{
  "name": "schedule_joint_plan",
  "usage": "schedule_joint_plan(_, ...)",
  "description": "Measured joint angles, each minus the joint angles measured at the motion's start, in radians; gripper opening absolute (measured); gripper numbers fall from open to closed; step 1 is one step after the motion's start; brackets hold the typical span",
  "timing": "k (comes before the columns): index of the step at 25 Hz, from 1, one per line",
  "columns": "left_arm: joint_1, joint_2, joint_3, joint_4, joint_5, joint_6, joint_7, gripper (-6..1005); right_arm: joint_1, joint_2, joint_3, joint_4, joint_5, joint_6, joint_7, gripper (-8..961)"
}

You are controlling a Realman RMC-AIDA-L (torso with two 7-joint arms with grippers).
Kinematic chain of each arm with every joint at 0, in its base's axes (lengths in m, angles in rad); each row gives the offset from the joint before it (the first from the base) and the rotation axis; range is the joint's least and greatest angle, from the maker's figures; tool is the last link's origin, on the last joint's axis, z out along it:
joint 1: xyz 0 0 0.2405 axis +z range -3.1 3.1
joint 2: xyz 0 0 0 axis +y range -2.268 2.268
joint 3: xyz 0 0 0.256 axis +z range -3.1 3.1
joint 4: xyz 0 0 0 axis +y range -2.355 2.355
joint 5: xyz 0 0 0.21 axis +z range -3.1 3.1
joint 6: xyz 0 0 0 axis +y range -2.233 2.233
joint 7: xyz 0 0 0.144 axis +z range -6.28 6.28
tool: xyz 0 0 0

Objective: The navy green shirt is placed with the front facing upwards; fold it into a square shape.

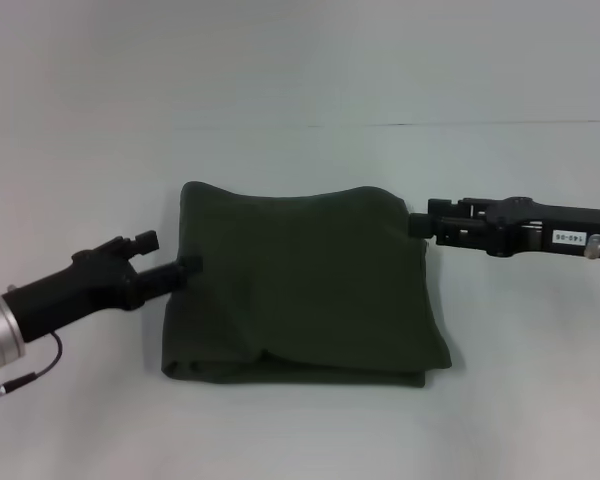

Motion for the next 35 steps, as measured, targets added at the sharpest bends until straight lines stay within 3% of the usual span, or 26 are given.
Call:
schedule_joint_plan(9,-0.02,0.002,-0.002,0.004,-0.003,-0.028,-0.026,908,-0.002,-0.026,0.009,-0.001,-0.002,-0.006,0.03,827)
schedule_joint_plan(14,-0.023,0.002,-0.001,0.02,-0.012,0.012,-0.026,908,-0.01,-0.031,0.005,-0.001,-0.003,-0.033,-0.018,934)
schedule_joint_plan(24,0.019,0.025,0.005,0.087,0.021,0.39,-0.01,907,-0.033,-0.004,0.008,-0.001,-0.012,-0.131,-0.213,935)
schedule_joint_plan(35,0.052,0.007,0.04,0.102,0.153,0.44,-0.015,908,-0.037,0.024,0.001,-0.004,-0.131,-0.146,-0.272,930)
